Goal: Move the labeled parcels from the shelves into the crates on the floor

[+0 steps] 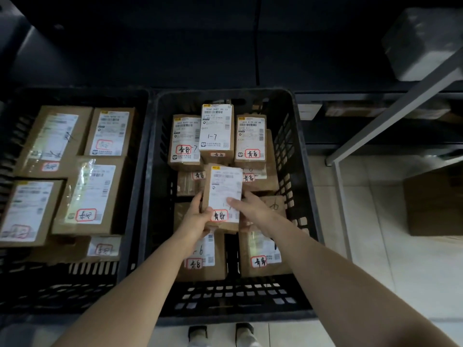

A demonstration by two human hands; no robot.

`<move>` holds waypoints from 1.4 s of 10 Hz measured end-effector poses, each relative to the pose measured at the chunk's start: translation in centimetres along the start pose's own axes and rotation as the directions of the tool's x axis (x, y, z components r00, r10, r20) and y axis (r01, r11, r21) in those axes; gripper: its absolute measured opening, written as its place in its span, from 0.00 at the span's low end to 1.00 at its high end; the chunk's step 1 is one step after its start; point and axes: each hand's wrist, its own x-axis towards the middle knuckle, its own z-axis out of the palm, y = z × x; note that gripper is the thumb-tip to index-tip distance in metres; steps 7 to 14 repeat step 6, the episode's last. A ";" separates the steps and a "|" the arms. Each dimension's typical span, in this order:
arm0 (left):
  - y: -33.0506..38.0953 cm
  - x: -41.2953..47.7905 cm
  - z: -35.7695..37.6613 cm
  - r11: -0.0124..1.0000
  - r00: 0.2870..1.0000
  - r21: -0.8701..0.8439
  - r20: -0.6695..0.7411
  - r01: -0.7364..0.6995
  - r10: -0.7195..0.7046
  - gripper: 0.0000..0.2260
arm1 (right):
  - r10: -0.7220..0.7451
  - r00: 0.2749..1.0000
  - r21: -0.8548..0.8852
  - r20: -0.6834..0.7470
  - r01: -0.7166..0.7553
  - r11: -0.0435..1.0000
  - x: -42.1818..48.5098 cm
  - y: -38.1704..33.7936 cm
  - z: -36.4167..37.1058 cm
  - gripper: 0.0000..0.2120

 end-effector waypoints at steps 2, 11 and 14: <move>0.6 -0.6 -2.6 0.817 0.942 0.553 -0.161 -0.162 0.295 0.25 | -0.042 0.999 -0.077 -0.018 0.041 0.996 0.6 -0.1 3.2 0.29; 0.6 -0.1 -5.1 0.606 0.944 0.764 0.011 -0.221 0.331 0.23 | -0.302 0.947 -0.526 -0.109 0.203 0.826 3.0 -1.6 8.3 0.18; 0.6 -0.1 -5.1 0.606 0.944 0.764 0.011 -0.221 0.331 0.23 | -0.302 0.947 -0.526 -0.109 0.203 0.826 3.0 -1.6 8.3 0.18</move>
